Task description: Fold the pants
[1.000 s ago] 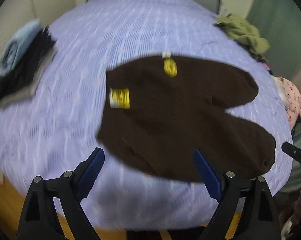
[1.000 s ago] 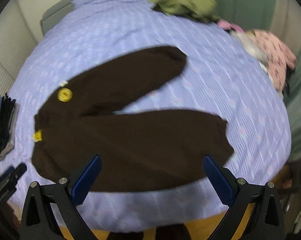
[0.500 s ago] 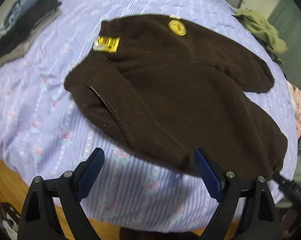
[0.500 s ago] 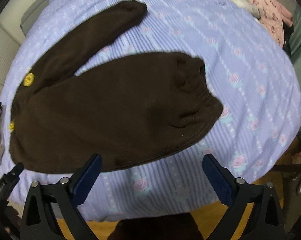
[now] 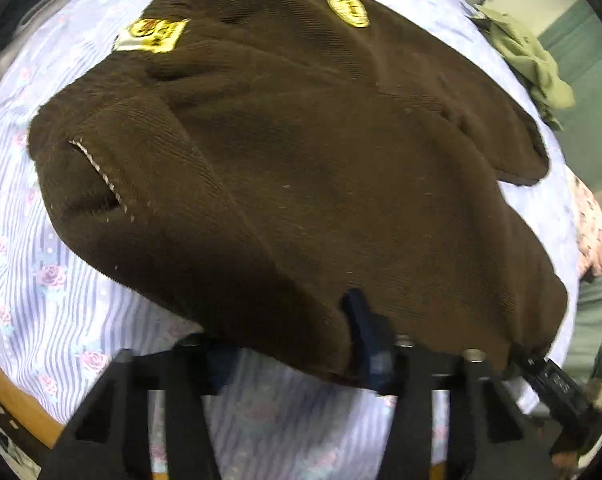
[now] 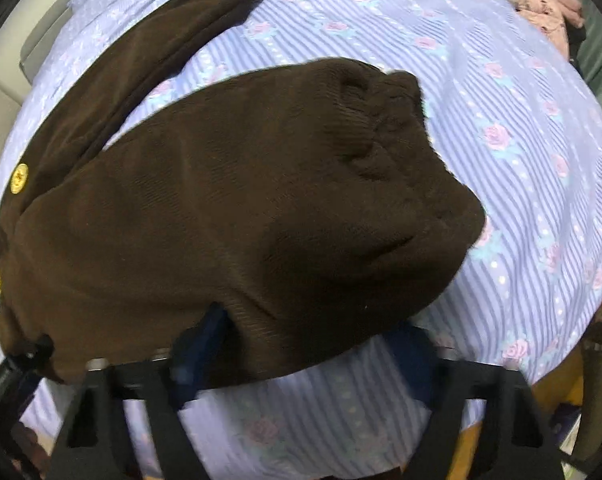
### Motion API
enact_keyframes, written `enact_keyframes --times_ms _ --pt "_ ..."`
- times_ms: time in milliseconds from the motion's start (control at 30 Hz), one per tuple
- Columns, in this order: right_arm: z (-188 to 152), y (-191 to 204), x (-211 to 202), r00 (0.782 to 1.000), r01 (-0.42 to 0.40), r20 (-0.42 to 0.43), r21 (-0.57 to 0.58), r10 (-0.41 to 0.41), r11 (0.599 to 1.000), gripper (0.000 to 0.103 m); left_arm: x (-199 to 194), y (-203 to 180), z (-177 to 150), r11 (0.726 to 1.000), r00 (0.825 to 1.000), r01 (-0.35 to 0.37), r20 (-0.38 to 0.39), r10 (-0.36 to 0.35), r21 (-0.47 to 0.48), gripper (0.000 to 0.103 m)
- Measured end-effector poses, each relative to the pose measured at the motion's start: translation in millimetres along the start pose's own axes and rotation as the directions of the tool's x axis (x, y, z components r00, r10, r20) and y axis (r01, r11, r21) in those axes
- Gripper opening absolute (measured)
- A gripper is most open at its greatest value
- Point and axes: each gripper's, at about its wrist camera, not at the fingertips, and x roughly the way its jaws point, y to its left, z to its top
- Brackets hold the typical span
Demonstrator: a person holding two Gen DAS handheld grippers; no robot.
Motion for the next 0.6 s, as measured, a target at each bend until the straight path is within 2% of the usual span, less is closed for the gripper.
enact_keyframes --times_ms 100,200,300,400,600 --pt "5 11 -24 1.0 0.01 0.018 -0.051 -0.009 0.999 0.034 -17 -5 0 1.0 1.0 0.016 -0.007 -0.016 0.022 0.033" --pt "9 20 -66 0.997 -0.021 0.07 -0.064 0.025 0.998 0.028 -51 -19 4 0.995 1.0 0.021 0.018 -0.023 0.093 0.032" --pt "18 33 -114 0.99 -0.027 0.139 -0.094 0.04 0.995 0.026 -91 -30 18 0.986 0.997 0.026 0.069 -0.038 0.163 0.031" --pt "33 48 -156 0.975 -0.025 0.216 -0.114 0.049 0.993 0.025 -118 -31 44 0.985 0.994 0.027 0.102 -0.045 0.169 0.03" --pt "71 78 -188 0.947 -0.023 0.318 -0.103 0.055 0.994 0.022 -145 -24 96 0.995 0.984 0.069 0.162 -0.079 0.066 0.029"
